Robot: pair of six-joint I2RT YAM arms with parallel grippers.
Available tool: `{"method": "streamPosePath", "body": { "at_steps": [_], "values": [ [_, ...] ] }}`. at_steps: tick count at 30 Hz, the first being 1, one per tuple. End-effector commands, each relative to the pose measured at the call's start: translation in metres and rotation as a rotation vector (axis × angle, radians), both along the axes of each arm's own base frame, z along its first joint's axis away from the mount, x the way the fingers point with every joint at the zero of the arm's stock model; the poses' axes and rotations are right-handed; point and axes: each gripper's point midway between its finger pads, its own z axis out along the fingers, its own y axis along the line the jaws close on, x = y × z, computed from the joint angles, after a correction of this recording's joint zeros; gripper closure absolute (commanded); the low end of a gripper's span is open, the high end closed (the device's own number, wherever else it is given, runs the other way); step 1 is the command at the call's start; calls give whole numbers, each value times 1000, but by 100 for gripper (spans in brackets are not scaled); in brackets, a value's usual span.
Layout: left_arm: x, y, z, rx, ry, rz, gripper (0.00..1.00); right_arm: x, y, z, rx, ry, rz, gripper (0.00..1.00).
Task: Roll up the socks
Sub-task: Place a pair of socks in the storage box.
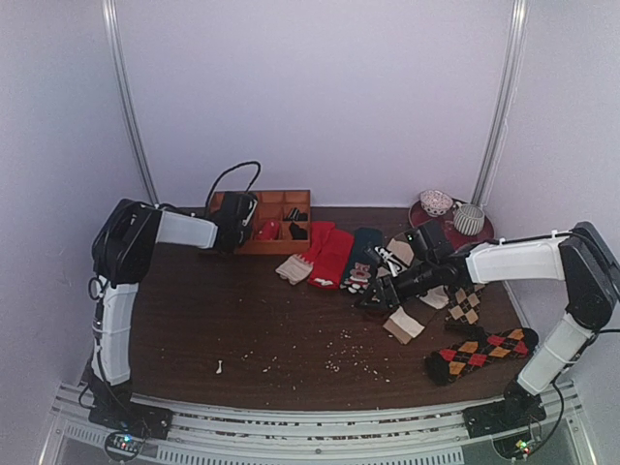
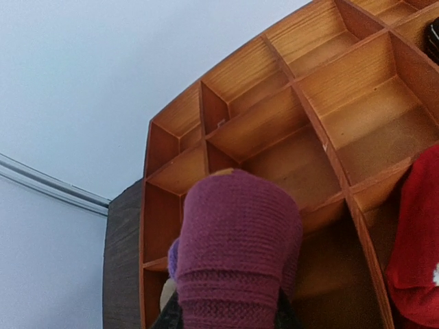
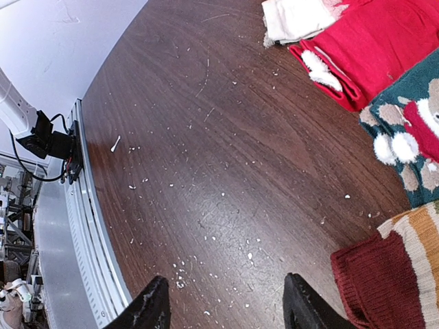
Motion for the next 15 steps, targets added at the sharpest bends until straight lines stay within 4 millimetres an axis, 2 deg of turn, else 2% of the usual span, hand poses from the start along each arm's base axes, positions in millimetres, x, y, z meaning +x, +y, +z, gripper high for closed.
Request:
{"method": "streamPosePath", "body": {
  "at_steps": [1, 11, 15],
  "values": [
    [8, -7, -7, -50, 75, -55, 100, -4, -3, -5, 1, 14, 9, 43],
    [-18, -7, -47, -41, 265, -101, 100, -7, -6, -4, -3, 7, 12, 43],
    [-24, -13, -54, -53, 301, -138, 100, -8, -6, -4, -2, 4, 12, 43]
  ]
}}
